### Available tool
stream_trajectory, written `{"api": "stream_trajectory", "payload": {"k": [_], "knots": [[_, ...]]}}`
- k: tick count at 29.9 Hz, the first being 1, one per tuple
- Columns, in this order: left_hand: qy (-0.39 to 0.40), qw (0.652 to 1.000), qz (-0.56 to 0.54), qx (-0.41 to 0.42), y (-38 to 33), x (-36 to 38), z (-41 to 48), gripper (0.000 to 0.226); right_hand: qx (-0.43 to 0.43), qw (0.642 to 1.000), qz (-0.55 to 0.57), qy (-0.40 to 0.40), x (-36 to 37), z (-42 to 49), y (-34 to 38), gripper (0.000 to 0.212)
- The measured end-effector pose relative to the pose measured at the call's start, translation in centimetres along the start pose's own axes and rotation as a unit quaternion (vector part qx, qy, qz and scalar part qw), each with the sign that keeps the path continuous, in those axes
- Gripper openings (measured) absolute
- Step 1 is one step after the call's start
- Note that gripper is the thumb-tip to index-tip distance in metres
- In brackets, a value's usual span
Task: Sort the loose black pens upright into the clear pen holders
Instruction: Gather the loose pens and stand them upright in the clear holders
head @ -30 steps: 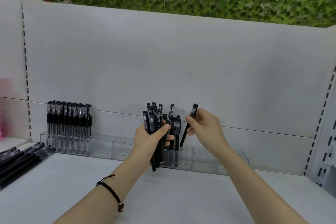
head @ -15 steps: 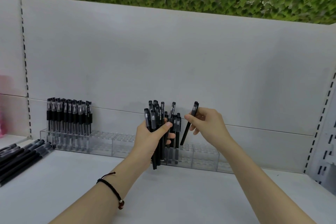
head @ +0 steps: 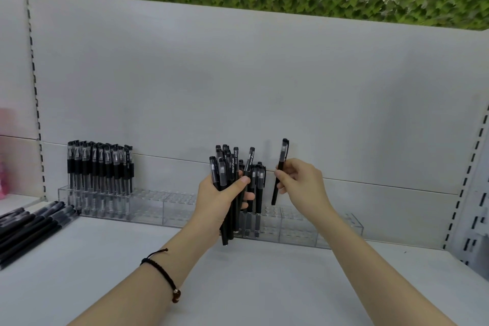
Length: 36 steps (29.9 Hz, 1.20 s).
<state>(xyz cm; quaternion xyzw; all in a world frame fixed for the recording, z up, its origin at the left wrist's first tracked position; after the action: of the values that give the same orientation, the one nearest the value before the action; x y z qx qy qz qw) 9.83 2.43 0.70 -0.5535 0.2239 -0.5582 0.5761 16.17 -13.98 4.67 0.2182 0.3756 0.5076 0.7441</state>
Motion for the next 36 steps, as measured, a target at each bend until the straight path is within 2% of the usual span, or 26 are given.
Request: {"api": "stream_trajectory", "payload": {"k": [8, 13, 16, 19, 21, 24, 25, 29, 32, 34, 36], "knots": [[-0.001, 1.000, 0.001, -0.004, 0.1, 0.0, 0.0, 0.017, 0.028, 0.999, -0.020, 0.031, 0.8, 0.2, -0.6, 0.005], [0.001, 1.000, 0.009, -0.012, 0.4, 0.0, 0.0, 0.021, 0.021, 0.981, -0.142, 0.130, 2.1, -0.8, -1.9, 0.012], [0.004, 1.000, 0.010, -0.012, 0.4, 0.1, 0.0, 0.019, 0.023, 0.981, -0.144, 0.131, 1.9, -0.8, -2.0, 0.014], [0.010, 1.000, 0.009, -0.012, 0.5, 0.1, 0.0, 0.019, 0.045, 0.978, -0.143, 0.147, 1.8, -0.9, -1.8, 0.007], [0.013, 1.000, 0.006, -0.013, 0.6, 0.0, 0.0, 0.019, 0.058, 0.982, -0.146, 0.107, 1.1, -0.7, -1.6, 0.008], [0.031, 0.999, 0.007, -0.022, 0.7, 0.2, 0.0, 0.014, 0.047, 0.995, -0.092, -0.009, -0.7, -0.6, -0.1, 0.010], [0.043, 0.999, 0.011, -0.025, 0.8, 0.3, -0.1, 0.013, 0.037, 0.998, -0.059, -0.012, -0.9, -0.8, 0.5, 0.013], [0.084, 0.996, 0.014, -0.031, 0.9, 1.0, -0.6, 0.018, 0.021, 0.990, 0.059, 0.124, 0.8, -2.1, 2.7, 0.021], [0.098, 0.995, 0.024, -0.025, 0.7, 1.1, -0.6, 0.019, 0.057, 0.975, 0.089, 0.196, 1.3, -2.4, 2.3, 0.019], [0.101, 0.994, 0.030, -0.025, 0.7, 1.1, -0.5, 0.020, 0.068, 0.969, 0.098, 0.214, 1.4, -2.4, 1.8, 0.023], [0.094, 0.995, 0.030, -0.033, 1.0, 1.0, -0.5, 0.017, 0.075, 0.971, 0.130, 0.185, 1.5, -2.2, 1.6, 0.027]]}}
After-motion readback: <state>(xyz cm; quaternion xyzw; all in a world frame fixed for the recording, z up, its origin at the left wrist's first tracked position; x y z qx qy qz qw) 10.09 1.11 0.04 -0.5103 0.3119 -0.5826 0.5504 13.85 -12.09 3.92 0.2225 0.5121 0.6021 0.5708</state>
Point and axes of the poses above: each hand's wrist, its own z-axis towards the middle knuckle, its own x-axis out of the palm, y = z × x, the point moved 5 cm from there along z, towards the middle knuckle, and after that the axes turned 4 degrees about -y, right-handed, at the moved point
